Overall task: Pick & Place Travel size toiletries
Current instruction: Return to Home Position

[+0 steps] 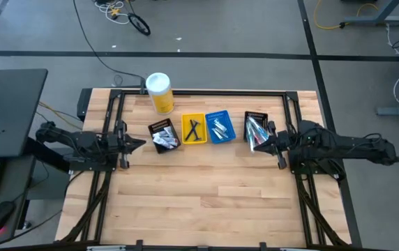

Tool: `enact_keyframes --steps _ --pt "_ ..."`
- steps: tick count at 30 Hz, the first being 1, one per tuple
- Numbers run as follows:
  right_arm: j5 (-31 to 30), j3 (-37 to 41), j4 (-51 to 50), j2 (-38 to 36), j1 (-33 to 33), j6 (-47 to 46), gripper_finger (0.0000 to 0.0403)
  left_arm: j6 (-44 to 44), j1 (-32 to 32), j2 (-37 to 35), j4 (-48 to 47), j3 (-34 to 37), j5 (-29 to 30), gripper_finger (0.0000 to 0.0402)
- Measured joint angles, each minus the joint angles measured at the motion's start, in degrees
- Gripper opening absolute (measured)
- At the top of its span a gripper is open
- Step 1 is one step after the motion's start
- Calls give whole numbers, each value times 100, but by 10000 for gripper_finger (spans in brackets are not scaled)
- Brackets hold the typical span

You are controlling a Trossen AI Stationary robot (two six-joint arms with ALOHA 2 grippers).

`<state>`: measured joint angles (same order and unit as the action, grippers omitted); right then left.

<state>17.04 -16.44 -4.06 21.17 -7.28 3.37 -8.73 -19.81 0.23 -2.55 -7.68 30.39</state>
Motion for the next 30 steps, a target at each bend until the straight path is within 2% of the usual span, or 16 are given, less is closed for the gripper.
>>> enact_keyframes --steps 8,13,16,19,22,30 --pt "2 691 104 -755 -213 -393 1 207 4 4 50 -13 -41 20" --pt "-214 1274 646 -1061 -230 -555 1 417 4 6 95 78 -132 11" --pt "-241 1592 1076 -1135 -230 -576 1 623 4 9 427 421 -290 6" --pt "-286 1586 1058 -1139 -235 -607 1 521 4 8 847 720 -261 8" --pt "-558 1586 1036 -1139 -237 -596 1 494 4 26 998 713 -171 16" --pt "-1149 1586 1038 -1123 -239 -596 1 835 4 52 754 713 -588 16"
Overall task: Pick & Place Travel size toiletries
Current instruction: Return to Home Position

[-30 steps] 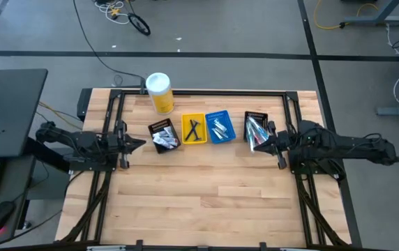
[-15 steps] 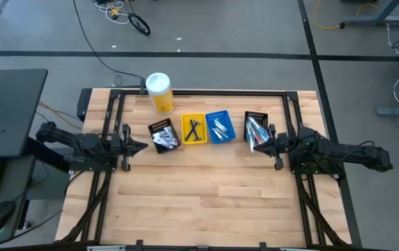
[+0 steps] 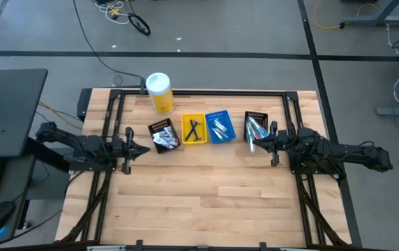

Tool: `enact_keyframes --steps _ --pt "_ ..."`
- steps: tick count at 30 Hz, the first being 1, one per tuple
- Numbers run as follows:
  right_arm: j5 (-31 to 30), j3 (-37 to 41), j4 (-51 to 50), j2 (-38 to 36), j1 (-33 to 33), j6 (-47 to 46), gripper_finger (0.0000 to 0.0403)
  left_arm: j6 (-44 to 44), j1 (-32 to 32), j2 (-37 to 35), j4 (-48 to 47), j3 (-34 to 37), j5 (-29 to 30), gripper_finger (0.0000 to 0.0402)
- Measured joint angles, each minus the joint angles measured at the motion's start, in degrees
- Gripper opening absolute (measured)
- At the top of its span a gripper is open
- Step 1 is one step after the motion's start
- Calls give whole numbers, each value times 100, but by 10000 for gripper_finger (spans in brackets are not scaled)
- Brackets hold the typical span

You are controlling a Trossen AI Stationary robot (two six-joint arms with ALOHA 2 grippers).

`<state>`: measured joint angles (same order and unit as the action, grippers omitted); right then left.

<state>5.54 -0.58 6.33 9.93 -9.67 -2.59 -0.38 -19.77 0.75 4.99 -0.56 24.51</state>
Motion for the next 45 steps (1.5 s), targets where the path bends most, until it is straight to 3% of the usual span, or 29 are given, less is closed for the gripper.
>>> enact_keyframes --steps 45 --pt "11 -7 -2 0 2 2 1 -197 0 -2 -31 2 5 16"
